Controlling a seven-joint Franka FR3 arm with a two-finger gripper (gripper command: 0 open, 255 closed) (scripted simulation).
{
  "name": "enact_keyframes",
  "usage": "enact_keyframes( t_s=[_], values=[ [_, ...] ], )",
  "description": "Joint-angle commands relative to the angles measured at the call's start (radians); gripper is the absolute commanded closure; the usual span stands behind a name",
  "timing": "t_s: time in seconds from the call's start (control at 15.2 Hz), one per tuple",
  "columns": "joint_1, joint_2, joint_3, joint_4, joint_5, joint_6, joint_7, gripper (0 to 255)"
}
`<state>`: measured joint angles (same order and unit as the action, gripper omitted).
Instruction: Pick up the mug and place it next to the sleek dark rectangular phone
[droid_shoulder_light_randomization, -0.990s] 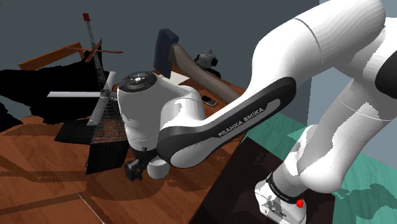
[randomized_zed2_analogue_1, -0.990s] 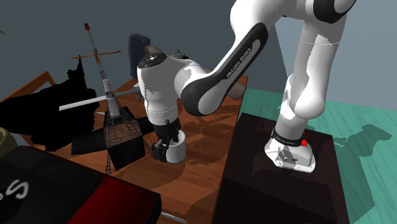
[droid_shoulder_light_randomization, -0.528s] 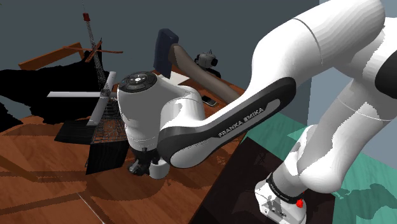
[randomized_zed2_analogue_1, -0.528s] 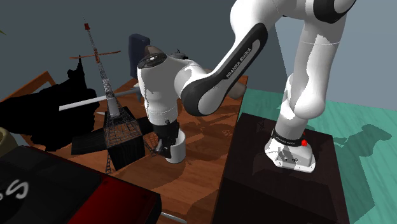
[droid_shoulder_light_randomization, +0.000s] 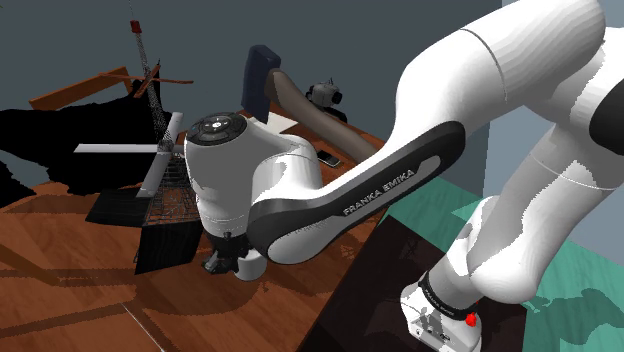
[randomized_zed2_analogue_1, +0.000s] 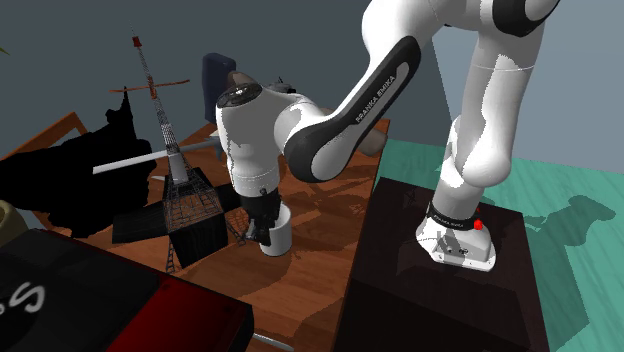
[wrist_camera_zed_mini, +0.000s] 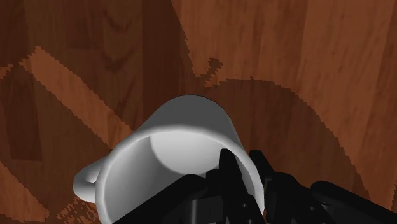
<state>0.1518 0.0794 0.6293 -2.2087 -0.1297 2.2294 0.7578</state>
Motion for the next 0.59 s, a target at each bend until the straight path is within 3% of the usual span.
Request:
enact_keyframes(
  t_s=[0.0, 0.53],
  values=[
    [-0.001, -0.009, 0.001, 0.005, 0.008, -0.012, -0.006, 255],
    [-0.007, -0.076, 0.002, 0.054, 0.062, -0.112, -0.049, 255]
  ],
)
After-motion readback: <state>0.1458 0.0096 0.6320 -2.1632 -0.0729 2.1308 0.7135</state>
